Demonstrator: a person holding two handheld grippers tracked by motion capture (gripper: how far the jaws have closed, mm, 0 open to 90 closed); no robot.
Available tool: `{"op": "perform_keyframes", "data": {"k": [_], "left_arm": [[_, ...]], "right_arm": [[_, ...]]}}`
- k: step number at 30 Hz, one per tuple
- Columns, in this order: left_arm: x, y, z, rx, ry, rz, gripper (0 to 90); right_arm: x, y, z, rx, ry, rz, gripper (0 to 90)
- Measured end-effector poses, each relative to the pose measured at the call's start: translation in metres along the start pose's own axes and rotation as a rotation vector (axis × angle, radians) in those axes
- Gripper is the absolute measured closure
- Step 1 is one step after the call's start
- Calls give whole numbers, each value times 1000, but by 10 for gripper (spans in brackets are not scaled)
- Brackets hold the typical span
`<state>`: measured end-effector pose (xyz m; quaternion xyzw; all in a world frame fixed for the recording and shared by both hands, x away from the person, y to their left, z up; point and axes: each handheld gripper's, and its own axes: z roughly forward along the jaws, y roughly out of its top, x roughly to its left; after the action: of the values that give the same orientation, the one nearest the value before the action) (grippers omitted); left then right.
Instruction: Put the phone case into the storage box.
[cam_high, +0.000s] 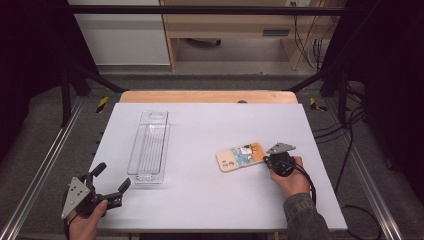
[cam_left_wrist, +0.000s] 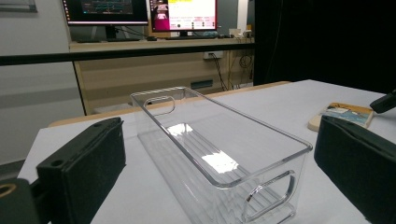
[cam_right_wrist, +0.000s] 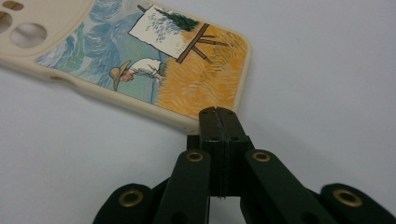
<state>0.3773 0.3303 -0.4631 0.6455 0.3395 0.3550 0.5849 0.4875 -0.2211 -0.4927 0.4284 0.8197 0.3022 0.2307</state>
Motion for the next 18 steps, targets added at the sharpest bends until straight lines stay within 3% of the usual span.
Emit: {"op": "perform_keyframes", "data": {"k": [10,18], "left_arm": [[-2,0,1,7,-1,5,18],[-2,0,1,6,1,5,18]], "right_arm": [[-7,-2,6,-13,-41,30,900],[-8,-1,8,-17,-40,47,900]]}}
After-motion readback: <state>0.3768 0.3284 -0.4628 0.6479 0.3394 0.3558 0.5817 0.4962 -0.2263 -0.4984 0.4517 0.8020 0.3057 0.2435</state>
